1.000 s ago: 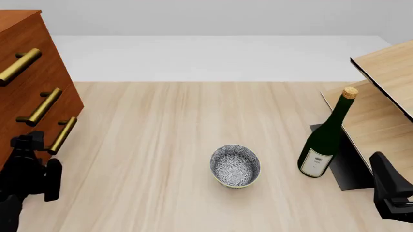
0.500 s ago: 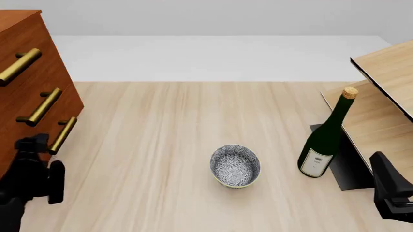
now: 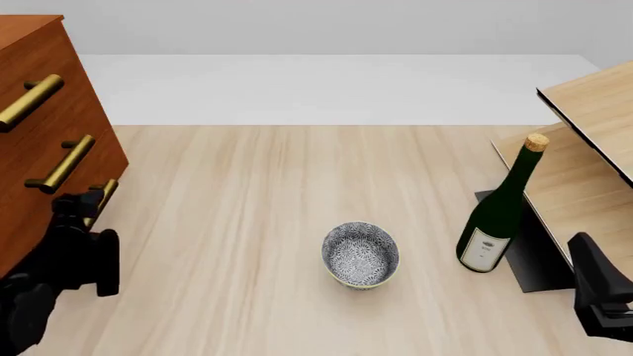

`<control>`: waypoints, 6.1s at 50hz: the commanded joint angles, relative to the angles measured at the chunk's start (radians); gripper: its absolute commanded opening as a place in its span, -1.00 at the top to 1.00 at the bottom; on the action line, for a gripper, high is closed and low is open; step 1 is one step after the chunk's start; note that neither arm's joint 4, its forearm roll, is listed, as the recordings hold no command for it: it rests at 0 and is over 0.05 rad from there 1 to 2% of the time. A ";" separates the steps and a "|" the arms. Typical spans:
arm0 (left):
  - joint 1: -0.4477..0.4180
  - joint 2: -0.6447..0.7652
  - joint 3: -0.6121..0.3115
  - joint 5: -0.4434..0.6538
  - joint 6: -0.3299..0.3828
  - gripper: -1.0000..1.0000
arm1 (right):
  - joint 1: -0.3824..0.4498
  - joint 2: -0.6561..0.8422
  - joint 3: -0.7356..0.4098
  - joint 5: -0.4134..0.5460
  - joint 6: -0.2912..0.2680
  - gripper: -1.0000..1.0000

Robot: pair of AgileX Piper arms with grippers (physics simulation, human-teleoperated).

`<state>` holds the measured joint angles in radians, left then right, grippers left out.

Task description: Close the bottom drawer of the cabinet and open the top drawer.

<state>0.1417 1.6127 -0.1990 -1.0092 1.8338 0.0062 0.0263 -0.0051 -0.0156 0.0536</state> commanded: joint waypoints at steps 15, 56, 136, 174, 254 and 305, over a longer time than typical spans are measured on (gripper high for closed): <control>-0.091 -0.231 -0.090 0.258 -0.064 -1.00 | -0.005 0.003 -0.002 -0.002 0.007 -1.00; -0.078 -0.407 -0.287 0.501 -0.101 -1.00 | -0.008 -0.007 -0.004 0.008 0.016 -1.00; 0.069 -0.436 -0.441 0.712 -0.247 -1.00 | -0.005 0.001 -0.006 0.000 0.014 -1.00; 0.107 -0.434 -0.450 0.761 -0.291 -1.00 | -0.004 -0.002 -0.004 0.002 0.015 -1.00; 0.015 -0.452 -0.411 0.720 -0.246 1.00 | -0.017 0.005 -0.009 -0.001 0.024 -1.00; -0.141 -0.443 -0.399 0.699 -0.235 1.00 | -0.016 -0.010 -0.013 0.015 0.032 -1.00</control>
<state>0.0413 1.1251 -0.5787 -0.3011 1.5918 -0.0088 0.0166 -0.0186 0.0000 0.0838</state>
